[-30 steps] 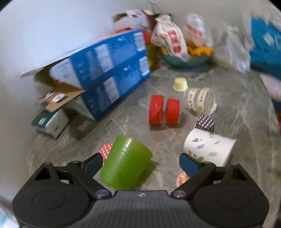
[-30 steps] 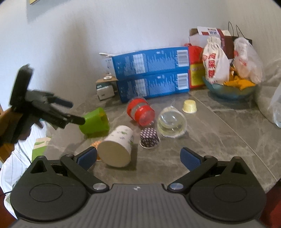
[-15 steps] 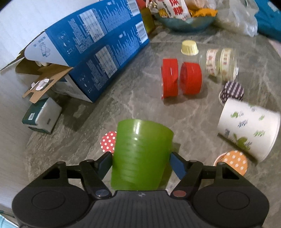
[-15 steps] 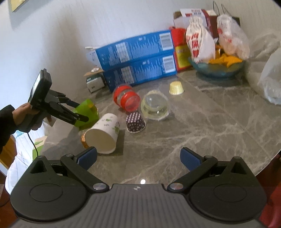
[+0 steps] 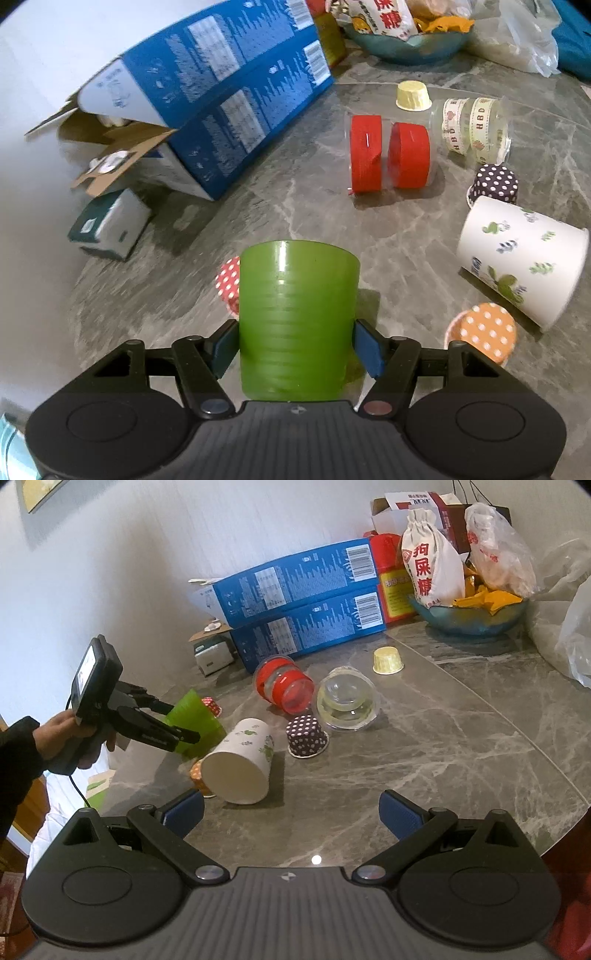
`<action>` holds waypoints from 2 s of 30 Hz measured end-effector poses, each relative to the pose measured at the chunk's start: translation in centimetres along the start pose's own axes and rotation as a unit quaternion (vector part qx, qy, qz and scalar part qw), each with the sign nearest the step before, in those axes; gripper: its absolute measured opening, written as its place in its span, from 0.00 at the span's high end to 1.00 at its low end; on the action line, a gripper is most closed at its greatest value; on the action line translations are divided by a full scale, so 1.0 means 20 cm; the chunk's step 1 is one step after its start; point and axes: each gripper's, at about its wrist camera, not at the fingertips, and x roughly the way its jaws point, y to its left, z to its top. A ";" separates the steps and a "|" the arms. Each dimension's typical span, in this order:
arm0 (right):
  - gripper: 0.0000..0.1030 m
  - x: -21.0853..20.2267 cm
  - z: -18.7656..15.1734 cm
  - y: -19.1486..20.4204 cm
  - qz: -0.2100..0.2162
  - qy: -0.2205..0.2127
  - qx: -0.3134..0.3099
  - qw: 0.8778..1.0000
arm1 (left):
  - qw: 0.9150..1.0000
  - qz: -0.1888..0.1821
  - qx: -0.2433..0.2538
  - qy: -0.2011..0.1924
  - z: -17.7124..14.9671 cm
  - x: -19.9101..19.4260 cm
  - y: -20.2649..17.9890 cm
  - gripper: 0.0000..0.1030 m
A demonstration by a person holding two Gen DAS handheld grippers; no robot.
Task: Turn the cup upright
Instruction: 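Lift the green cup off the table with the left tool, then grasp the green cup with the right tool while the left tool releases it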
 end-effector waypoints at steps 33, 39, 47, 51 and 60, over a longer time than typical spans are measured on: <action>0.10 0.10 -0.14 0.04 0.113 0.110 0.168 0.973 | 0.914 -0.204 -0.350 -0.011 -0.41 -0.52 -0.79 0.33; 0.16 0.20 -0.12 0.11 0.109 0.151 0.154 0.970 | 0.912 -0.207 -0.353 -0.012 -0.42 -0.51 -0.81 0.32; 0.22 0.28 -0.11 0.17 0.089 0.186 0.137 0.969 | 0.915 -0.204 -0.349 -0.014 -0.43 -0.52 -0.80 0.32; 0.22 0.33 -0.10 0.17 0.083 0.204 0.141 0.965 | 0.915 -0.201 -0.348 -0.013 -0.43 -0.52 -0.81 0.32; 0.25 0.37 -0.08 0.20 0.068 0.230 0.130 0.962 | 0.914 -0.200 -0.352 -0.014 -0.45 -0.53 -0.80 0.32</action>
